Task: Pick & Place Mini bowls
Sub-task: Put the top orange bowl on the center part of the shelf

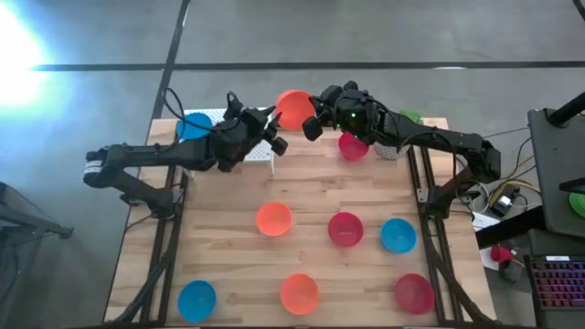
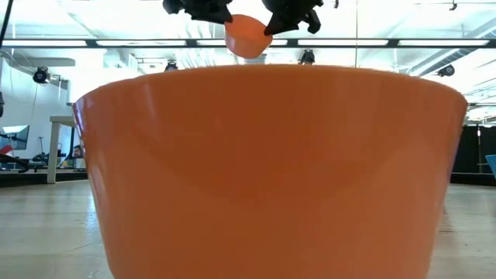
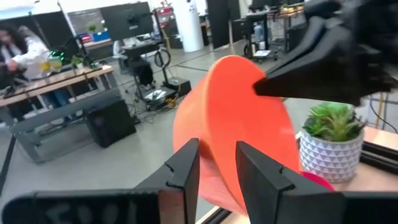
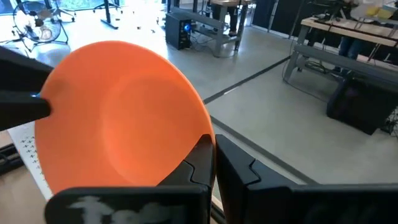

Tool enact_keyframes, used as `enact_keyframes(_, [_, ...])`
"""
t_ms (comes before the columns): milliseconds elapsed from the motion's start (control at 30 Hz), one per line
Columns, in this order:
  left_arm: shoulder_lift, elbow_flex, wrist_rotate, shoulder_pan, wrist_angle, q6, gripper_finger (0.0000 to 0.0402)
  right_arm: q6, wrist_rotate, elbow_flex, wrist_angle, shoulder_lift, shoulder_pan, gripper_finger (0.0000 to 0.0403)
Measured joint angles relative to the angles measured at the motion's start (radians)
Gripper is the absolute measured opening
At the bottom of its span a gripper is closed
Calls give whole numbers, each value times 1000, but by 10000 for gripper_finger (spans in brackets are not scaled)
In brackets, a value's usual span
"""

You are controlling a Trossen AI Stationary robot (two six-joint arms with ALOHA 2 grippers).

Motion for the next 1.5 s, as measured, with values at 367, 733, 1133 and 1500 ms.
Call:
enact_keyframes(367, [12,0,-12,33,4,-16,100,2,-4,0,2,0,2,9])
enact_keyframes(733, [12,0,-41,43,3,-26,9,6,-4,0,1,0,2,9])
enact_keyframes(1133, [12,0,-35,48,-2,-41,1,3,-18,0,1,-2,3,30])
enact_keyframes(1500, [2,30,-4,63,-100,-49,1,-30,-67,0,4,-16,17,122])
